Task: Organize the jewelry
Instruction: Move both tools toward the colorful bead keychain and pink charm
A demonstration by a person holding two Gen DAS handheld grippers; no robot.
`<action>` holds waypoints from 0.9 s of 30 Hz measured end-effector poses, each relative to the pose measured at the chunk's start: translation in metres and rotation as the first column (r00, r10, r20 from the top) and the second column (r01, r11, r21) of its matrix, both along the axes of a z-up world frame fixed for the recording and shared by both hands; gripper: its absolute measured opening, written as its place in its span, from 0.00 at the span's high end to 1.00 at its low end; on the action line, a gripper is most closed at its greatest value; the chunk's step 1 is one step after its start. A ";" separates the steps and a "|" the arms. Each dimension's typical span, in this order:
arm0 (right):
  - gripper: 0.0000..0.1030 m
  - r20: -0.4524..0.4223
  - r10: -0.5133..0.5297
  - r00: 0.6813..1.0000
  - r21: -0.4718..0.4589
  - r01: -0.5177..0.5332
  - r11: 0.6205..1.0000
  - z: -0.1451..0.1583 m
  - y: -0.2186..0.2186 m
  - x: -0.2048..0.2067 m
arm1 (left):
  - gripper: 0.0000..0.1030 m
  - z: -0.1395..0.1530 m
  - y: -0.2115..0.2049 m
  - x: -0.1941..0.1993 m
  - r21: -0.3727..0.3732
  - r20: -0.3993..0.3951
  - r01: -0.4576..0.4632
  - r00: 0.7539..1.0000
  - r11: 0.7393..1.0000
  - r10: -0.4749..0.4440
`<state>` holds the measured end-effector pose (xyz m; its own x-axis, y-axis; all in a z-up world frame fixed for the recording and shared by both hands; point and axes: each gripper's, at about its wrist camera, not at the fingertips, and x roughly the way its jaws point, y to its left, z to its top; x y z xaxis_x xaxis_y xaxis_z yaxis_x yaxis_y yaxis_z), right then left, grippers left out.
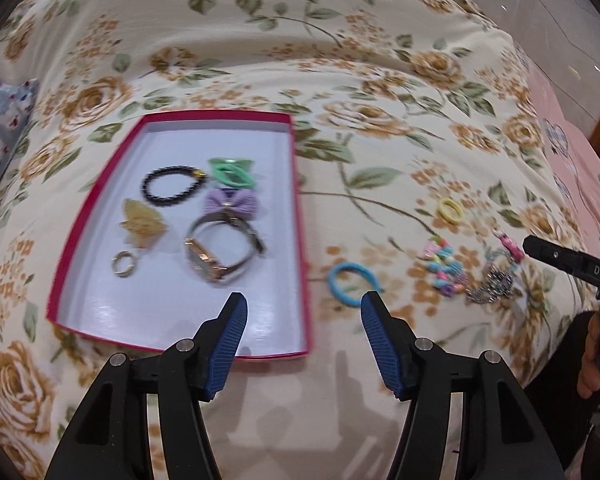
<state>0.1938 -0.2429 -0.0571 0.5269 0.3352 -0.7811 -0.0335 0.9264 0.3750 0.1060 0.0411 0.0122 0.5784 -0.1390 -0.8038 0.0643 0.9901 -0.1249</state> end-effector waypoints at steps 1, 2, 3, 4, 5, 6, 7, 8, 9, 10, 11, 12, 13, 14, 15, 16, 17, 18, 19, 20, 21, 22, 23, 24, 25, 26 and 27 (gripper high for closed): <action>0.64 -0.002 -0.007 1.000 0.001 0.007 1.000 -0.001 -0.004 -0.001 | 0.43 0.000 -0.005 0.002 0.001 -0.003 0.009 1.000 1.000 -0.009; 0.64 -0.004 -0.018 1.000 0.000 0.018 1.000 -0.002 -0.009 -0.002 | 0.43 -0.001 -0.010 0.005 0.002 -0.006 0.020 1.000 1.000 -0.020; 0.64 -0.005 -0.027 1.000 -0.001 0.027 1.000 -0.003 -0.013 -0.003 | 0.43 -0.001 -0.013 0.007 0.001 -0.009 0.027 1.000 1.000 -0.027; 0.64 -0.006 -0.037 0.999 -0.002 0.037 0.999 -0.004 -0.018 -0.004 | 0.43 -0.002 -0.017 0.009 0.000 -0.011 0.036 0.999 0.999 -0.036; 0.64 -0.007 -0.045 0.999 -0.002 0.045 0.999 -0.004 -0.022 -0.004 | 0.43 -0.003 -0.023 0.012 -0.001 -0.013 0.048 0.999 0.999 -0.048; 0.64 -0.006 -0.051 0.999 -0.002 0.051 0.999 -0.005 -0.025 -0.004 | 0.43 -0.003 -0.026 0.014 0.001 -0.014 0.056 0.998 0.998 -0.056; 0.64 -0.005 -0.057 0.998 -0.003 0.057 0.998 -0.005 -0.029 -0.004 | 0.43 -0.004 -0.031 0.017 0.004 -0.014 0.063 0.998 0.998 -0.063; 0.64 -0.005 -0.062 0.998 -0.003 0.062 0.998 -0.006 -0.032 -0.004 | 0.43 -0.005 -0.037 0.020 0.009 -0.015 0.075 0.997 0.997 -0.075; 0.64 -0.004 -0.065 0.998 -0.004 0.065 0.998 -0.006 -0.034 -0.004 | 0.42 -0.006 -0.041 0.023 0.014 -0.015 0.085 0.996 0.996 -0.085; 0.64 -0.004 -0.067 0.998 -0.006 0.067 0.998 -0.007 -0.037 -0.003 | 0.42 -0.007 -0.046 0.026 0.019 -0.017 0.099 0.995 0.995 -0.098; 0.64 -0.004 -0.067 0.998 -0.009 0.067 0.998 -0.008 -0.038 -0.003 | 0.41 -0.008 -0.050 0.029 0.020 -0.019 0.107 0.994 0.994 -0.107; 0.64 -0.005 -0.066 0.998 -0.014 0.066 0.998 -0.010 -0.040 -0.002 | 0.41 -0.009 -0.054 0.033 0.017 -0.025 0.119 0.993 0.993 -0.119; 0.64 -0.007 -0.064 0.998 -0.016 0.063 0.998 -0.011 -0.040 -0.001 | 0.41 -0.011 -0.057 0.036 0.013 -0.029 0.127 0.992 0.992 -0.126; 0.64 -0.011 -0.059 0.998 -0.019 0.058 0.998 -0.012 -0.040 0.001 | 0.41 -0.012 -0.060 0.039 0.009 -0.033 0.134 0.990 0.991 -0.134; 0.64 -0.015 -0.052 0.999 -0.025 0.052 0.998 -0.014 -0.040 0.002 | 0.40 -0.014 -0.064 0.043 0.003 -0.037 0.143 0.989 0.990 -0.143; 0.64 -0.016 -0.047 0.999 -0.028 0.046 0.999 -0.016 -0.040 0.003 | 0.39 -0.015 -0.067 0.047 0.000 -0.041 0.151 0.988 0.989 -0.151; 0.64 -0.021 -0.040 0.999 -0.033 0.039 0.999 -0.018 -0.040 0.004 | 0.39 -0.017 -0.070 0.051 0.002 -0.043 0.153 0.987 0.988 -0.153; 0.64 -0.023 -0.036 0.999 -0.035 0.035 0.999 -0.019 -0.039 0.005 | 0.39 -0.019 -0.073 0.055 0.006 -0.045 0.155 0.987 0.988 -0.155; 0.64 -0.026 -0.032 0.999 -0.039 0.031 0.999 -0.021 -0.039 0.007 | 0.39 -0.021 -0.076 0.058 0.006 -0.048 0.160 0.986 0.987 -0.160; 0.64 -0.027 -0.029 0.999 -0.042 0.028 0.999 -0.022 -0.039 0.009 | 0.39 -0.023 -0.079 0.062 0.003 -0.053 0.165 0.985 0.986 -0.165; 0.64 -0.028 -0.025 0.999 -0.045 0.024 0.999 -0.022 -0.040 0.011 | 0.39 -0.025 -0.082 0.066 0.000 -0.059 0.169 0.984 0.986 -0.169; 0.64 -0.027 -0.022 0.999 -0.050 0.021 0.999 -0.023 -0.040 0.012 | 0.39 -0.026 -0.085 0.070 -0.006 -0.063 0.177 0.982 0.984 -0.177; 0.64 -0.027 -0.020 0.999 -0.054 0.018 0.998 -0.023 -0.040 0.014 | 0.38 -0.028 -0.088 0.074 -0.008 -0.066 0.186 0.980 0.982 -0.186; 0.64 -0.031 -0.017 0.999 -0.060 0.015 0.998 -0.024 -0.040 0.017 | 0.38 -0.031 -0.092 0.078 -0.007 -0.069 0.186 0.980 0.982 -0.186; 0.64 -0.038 -0.014 0.999 -0.064 0.011 0.998 -0.026 -0.041 0.020 | 0.38 -0.034 -0.096 0.083 -0.006 -0.074 0.189 0.979 0.982 -0.188; 0.64 -0.045 -0.012 0.999 -0.065 0.009 0.998 -0.028 -0.042 0.022 | 0.38 -0.036 -0.099 0.086 -0.009 -0.079 0.194 0.978 0.981 -0.194; 0.64 -0.051 -0.009 0.999 -0.068 0.005 0.998 -0.031 -0.042 0.024 | 0.38 -0.039 -0.102 0.089 -0.010 -0.083 0.196 0.977 0.981 -0.196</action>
<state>0.2179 -0.2847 -0.0877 0.4877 0.2765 -0.8281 -0.0091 0.9501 0.3119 0.1950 -0.0607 -0.0267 0.4705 -0.2447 -0.8478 0.2465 0.9590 -0.1400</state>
